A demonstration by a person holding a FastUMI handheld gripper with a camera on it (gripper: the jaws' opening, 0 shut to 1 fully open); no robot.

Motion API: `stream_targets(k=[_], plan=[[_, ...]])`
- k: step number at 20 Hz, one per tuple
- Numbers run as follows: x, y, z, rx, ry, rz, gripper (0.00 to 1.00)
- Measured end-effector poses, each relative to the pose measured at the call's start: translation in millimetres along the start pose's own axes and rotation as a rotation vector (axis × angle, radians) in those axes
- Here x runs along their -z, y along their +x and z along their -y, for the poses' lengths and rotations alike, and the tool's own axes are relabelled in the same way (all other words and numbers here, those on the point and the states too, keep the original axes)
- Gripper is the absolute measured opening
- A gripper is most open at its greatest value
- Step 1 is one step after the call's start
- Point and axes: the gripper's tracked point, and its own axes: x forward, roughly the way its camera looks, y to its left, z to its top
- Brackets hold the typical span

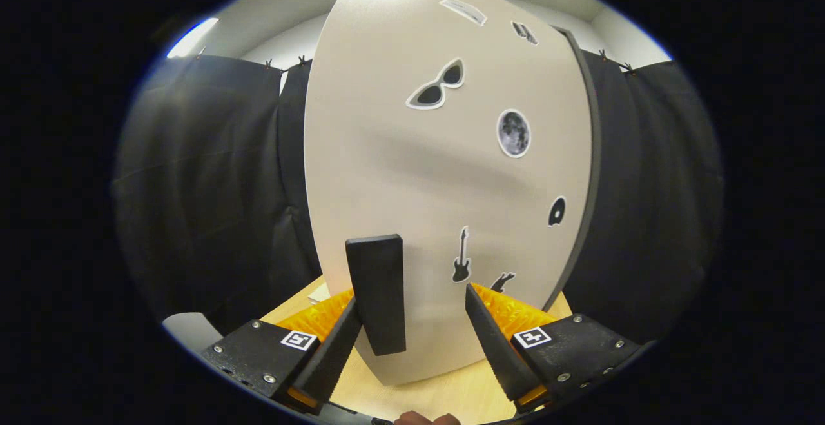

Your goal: Open the shoe cabinet door, grab the shoes and put them into the shoe cabinet, then close the shoe cabinet door.

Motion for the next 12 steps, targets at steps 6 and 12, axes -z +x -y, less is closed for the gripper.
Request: stream_targets(k=[6,12], plan=[[-5,38,-6,-0.073,0.023,-0.006,0.94],[-6,55,-12,-0.092,-0.009,-0.002,0.97]])
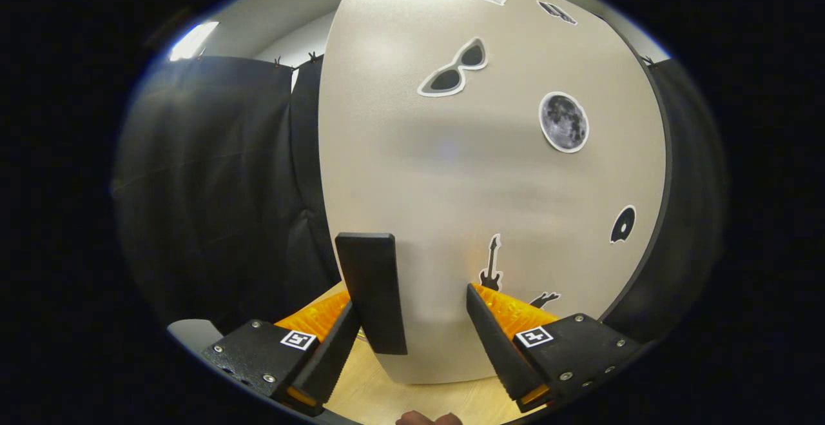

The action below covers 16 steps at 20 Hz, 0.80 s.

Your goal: Open the shoe cabinet door, grab the shoes and put them into the shoe cabinet, then close the shoe cabinet door.

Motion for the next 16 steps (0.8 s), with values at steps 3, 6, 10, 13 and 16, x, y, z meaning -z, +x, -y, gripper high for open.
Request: stream_targets(k=[3,6,10,13,16], plan=[[-1,8,1,0.005,-0.011,0.003,0.98],[-2,13,1,-0.008,-0.005,0.002,0.98],[3,20,2,-0.015,0.004,0.0,0.98],[3,24,1,-0.015,0.003,-0.003,0.98],[1,27,1,-0.013,0.006,-0.003,0.98]])
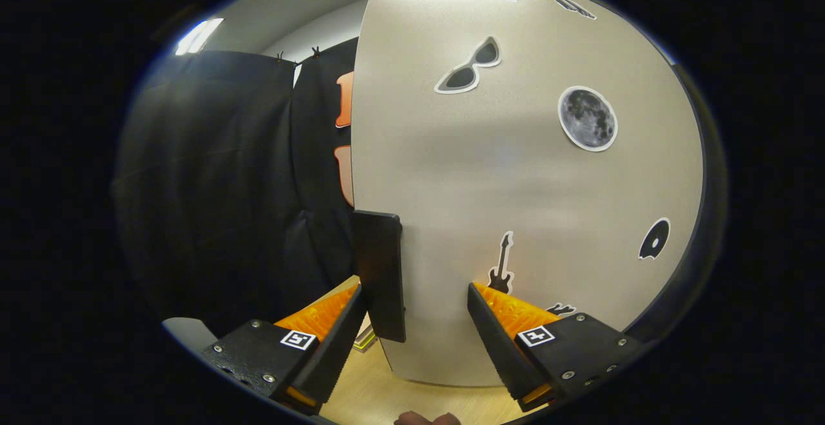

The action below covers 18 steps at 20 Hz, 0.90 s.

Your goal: Open the shoe cabinet door, grab the shoes and put them into the shoe cabinet, then close the shoe cabinet door.

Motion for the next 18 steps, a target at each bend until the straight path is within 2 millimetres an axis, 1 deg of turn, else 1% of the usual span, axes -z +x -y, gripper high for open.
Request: stream_targets(k=[6,8,12,14,16,18], plan=[[-4,6,0,0.001,-0.007,-0.008,0.97],[-3,6,2,0.004,0.0,-0.006,0.96],[-3,5,0,0.016,0.014,-0.026,0.96],[-6,-4,-3,0.028,0.025,-0.025,0.96],[-11,-21,-14,0.025,0.028,-0.016,0.96],[-13,-37,-18,0.03,0.019,-0.005,0.96]])
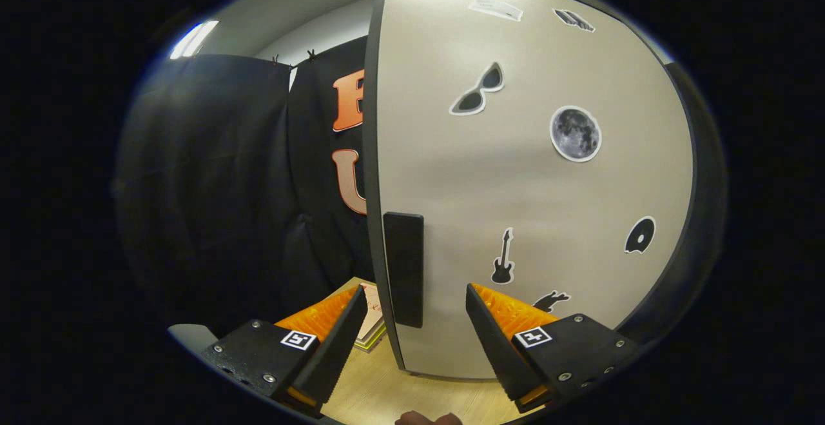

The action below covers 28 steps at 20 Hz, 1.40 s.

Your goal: Open the shoe cabinet door, grab the shoes and put them into the shoe cabinet, then close the shoe cabinet door.

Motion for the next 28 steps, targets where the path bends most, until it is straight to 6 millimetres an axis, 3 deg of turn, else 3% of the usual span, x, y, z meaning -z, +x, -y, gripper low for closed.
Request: stream_targets(k=[8,13,17,28], plan=[[4,-105,-21,0.062,-0.005,0.018,0.96],[6,-173,-14,0.117,-0.039,0.026,0.96],[-8,-227,-4,0.145,-0.031,0.084,0.96],[-27,-366,55,0.211,0.031,0.198,0.96]])
